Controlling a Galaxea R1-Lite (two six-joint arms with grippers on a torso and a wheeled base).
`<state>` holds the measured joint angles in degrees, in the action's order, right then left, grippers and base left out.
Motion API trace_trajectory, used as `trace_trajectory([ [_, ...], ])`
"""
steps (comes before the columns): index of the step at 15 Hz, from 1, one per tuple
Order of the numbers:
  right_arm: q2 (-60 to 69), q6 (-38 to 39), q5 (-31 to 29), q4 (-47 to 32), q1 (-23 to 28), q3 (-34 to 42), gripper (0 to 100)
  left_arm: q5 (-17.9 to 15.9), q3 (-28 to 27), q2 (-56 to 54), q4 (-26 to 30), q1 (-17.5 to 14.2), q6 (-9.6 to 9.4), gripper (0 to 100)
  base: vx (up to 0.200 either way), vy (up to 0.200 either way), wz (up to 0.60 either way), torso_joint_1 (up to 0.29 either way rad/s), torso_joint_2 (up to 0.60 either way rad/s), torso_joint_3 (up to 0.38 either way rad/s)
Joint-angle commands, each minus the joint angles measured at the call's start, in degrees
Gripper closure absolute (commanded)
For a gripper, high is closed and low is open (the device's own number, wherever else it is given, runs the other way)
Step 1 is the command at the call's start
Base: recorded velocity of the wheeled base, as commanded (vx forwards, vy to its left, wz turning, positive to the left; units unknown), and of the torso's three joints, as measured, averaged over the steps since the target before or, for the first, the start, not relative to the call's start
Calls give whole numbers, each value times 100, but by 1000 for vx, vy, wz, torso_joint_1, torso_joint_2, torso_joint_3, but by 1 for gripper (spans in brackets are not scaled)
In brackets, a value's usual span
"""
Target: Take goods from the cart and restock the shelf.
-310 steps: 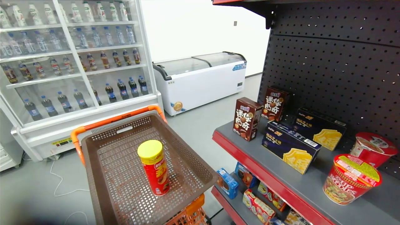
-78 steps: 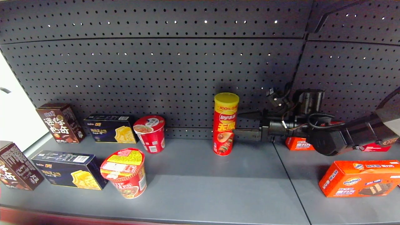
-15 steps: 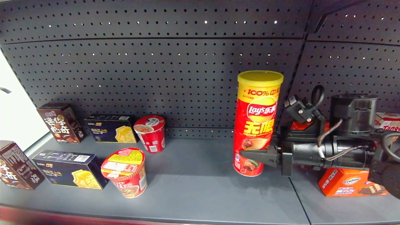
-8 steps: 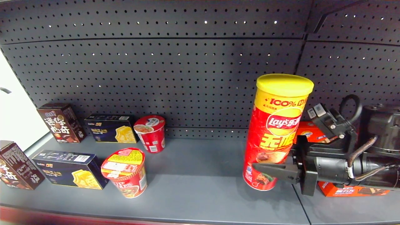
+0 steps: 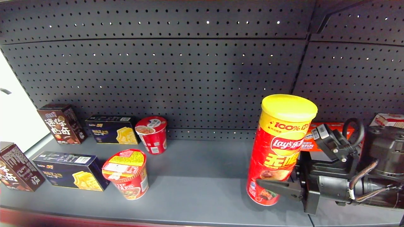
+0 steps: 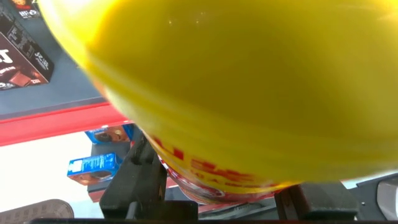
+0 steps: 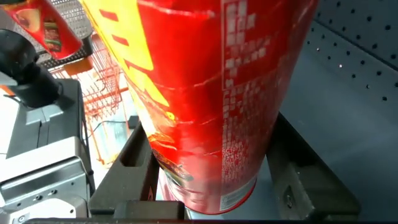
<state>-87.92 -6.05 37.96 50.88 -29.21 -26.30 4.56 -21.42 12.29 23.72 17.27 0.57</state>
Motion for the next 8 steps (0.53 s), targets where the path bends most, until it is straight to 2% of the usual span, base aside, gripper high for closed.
trace_trajectory([
  [1,-199,-11,1,18,-15,10,100,1,-20,28,1,-40,4,100,0,0,0,0,0,0],
  [8,-463,-72,1,18,3,72,100,1,-29,2,10,-40,4,100,0,0,0,0,0,0],
])
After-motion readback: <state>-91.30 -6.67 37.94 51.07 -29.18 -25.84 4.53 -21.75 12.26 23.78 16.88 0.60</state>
